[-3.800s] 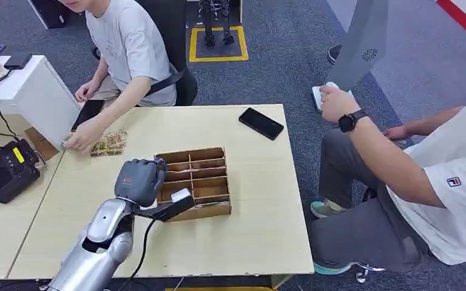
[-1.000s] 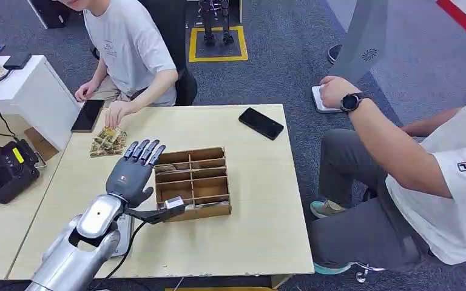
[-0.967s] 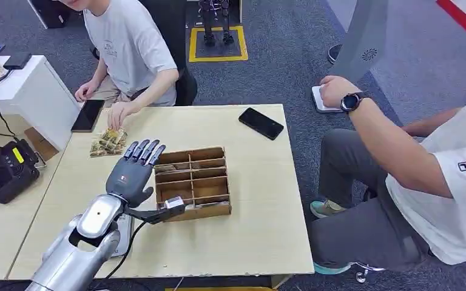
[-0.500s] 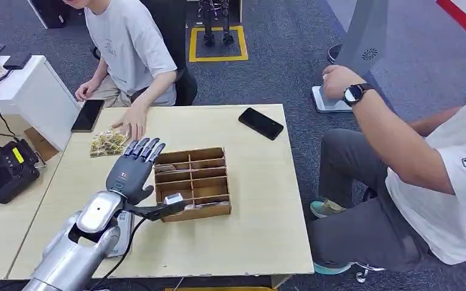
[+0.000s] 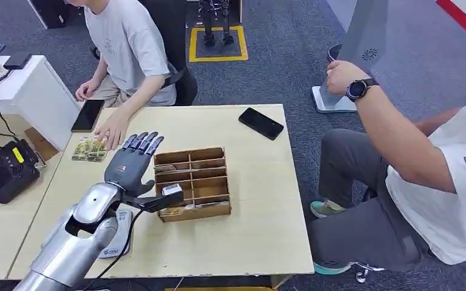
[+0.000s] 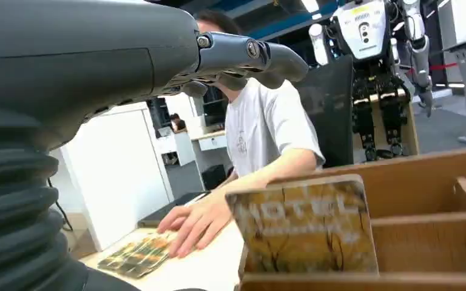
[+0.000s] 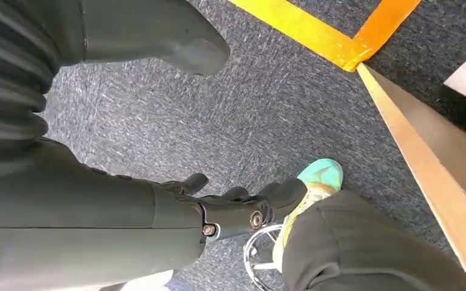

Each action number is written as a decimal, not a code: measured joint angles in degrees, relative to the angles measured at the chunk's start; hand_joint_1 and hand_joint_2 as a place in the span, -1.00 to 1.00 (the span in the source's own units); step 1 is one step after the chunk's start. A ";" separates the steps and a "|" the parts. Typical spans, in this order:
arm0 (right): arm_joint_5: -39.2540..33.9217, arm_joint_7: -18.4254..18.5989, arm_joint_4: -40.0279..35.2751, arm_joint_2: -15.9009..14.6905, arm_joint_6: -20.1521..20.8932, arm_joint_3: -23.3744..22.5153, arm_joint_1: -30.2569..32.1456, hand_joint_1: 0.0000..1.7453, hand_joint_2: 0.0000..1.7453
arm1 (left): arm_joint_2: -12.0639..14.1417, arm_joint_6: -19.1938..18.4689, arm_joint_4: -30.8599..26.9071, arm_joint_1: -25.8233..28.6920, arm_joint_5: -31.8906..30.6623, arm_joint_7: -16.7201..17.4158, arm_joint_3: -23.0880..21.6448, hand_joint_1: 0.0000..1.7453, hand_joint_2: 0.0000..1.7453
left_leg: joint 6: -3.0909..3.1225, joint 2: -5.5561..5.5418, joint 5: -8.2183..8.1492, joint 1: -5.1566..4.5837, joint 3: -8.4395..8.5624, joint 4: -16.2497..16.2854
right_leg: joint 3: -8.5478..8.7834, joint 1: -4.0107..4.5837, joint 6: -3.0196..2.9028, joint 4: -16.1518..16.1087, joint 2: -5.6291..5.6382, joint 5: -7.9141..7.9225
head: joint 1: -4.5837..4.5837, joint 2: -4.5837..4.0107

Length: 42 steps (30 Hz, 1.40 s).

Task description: Pass the card to the sensor for recognition and then transmit it.

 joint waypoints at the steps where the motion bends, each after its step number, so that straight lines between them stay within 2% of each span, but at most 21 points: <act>1: -0.02 0.00 0.00 -0.02 -0.02 0.07 0.01 -1.00 1.00 | 0.02 -0.02 0.00 -0.19 0.07 0.02 -0.02 -1.00 1.00 | 0.00 0.00 0.00 0.00 0.00 0.00 | 0.00 0.00 0.00 0.00 0.00 0.00 | 0.00 0.00; 20: -1.18 0.02 0.61 -0.20 -0.07 1.20 -0.20 -1.00 1.00 | 1.77 -2.93 -0.37 -3.10 3.91 -1.16 -0.46 -1.00 1.00 | 0.00 0.01 0.00 0.00 -0.01 0.00 | -0.01 0.00 0.00 0.01 0.02 0.00 | 0.00 0.00; 42: -1.20 0.02 1.03 -0.22 -0.07 1.71 -0.38 -1.00 1.00 | 2.45 -3.04 -0.37 -3.10 4.20 -1.22 -1.20 -1.00 1.00 | 0.00 0.01 0.00 0.00 0.00 0.00 | -0.01 0.00 0.00 0.01 0.01 0.00 | 0.00 0.00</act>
